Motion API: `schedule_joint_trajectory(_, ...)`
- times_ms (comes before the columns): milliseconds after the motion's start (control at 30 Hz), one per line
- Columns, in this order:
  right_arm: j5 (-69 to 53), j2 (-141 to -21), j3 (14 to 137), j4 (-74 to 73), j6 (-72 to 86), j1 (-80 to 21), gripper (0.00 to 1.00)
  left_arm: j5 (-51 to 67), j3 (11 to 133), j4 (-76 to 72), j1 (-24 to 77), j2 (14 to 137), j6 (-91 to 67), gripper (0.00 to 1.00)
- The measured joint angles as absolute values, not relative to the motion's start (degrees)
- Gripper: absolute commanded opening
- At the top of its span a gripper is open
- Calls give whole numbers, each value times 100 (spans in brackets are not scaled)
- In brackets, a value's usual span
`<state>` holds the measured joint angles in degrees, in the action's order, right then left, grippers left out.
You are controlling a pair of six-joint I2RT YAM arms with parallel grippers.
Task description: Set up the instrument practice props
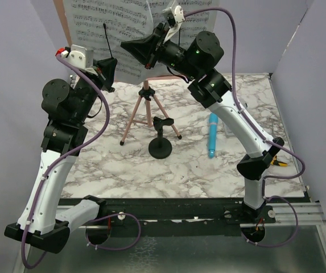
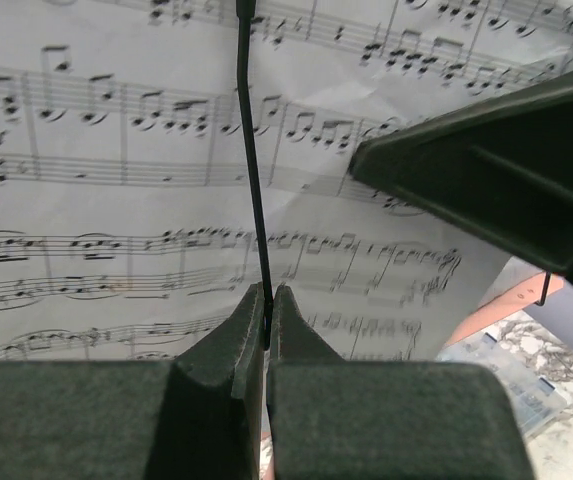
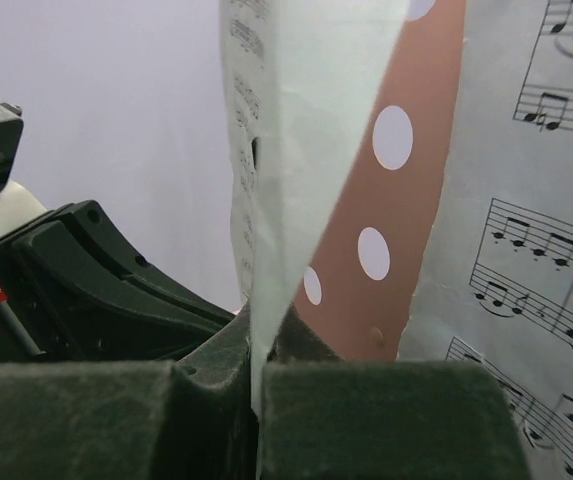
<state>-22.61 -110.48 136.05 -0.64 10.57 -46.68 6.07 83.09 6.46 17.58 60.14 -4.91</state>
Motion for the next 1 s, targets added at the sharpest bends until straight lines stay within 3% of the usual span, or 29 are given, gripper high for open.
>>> schedule_joint_trajectory(100,-2255,-11187,13719,-130,1052,-4724,7,613,8267,635,1758,5975,-491,0)
schedule_joint_trajectory(233,-2206,-11242,13729,-279,1052,-4764,29,617,8211,593,1758,5935,-493,0)
schedule_joint_trajectory(367,-2097,-11168,13561,-301,1044,-4768,43,620,8191,567,1758,5922,-493,0)
schedule_joint_trajectory(867,-1763,-10200,12460,-408,1046,-4768,43,620,8160,567,1758,5872,-491,0)
schedule_joint_trajectory(933,-1704,-10029,12370,-447,1039,-4768,40,620,8158,569,1758,5863,-491,0)
schedule_joint_trajectory(1000,-1621,-9880,12315,-493,1007,-4768,32,620,8158,572,1758,5857,-489,0)
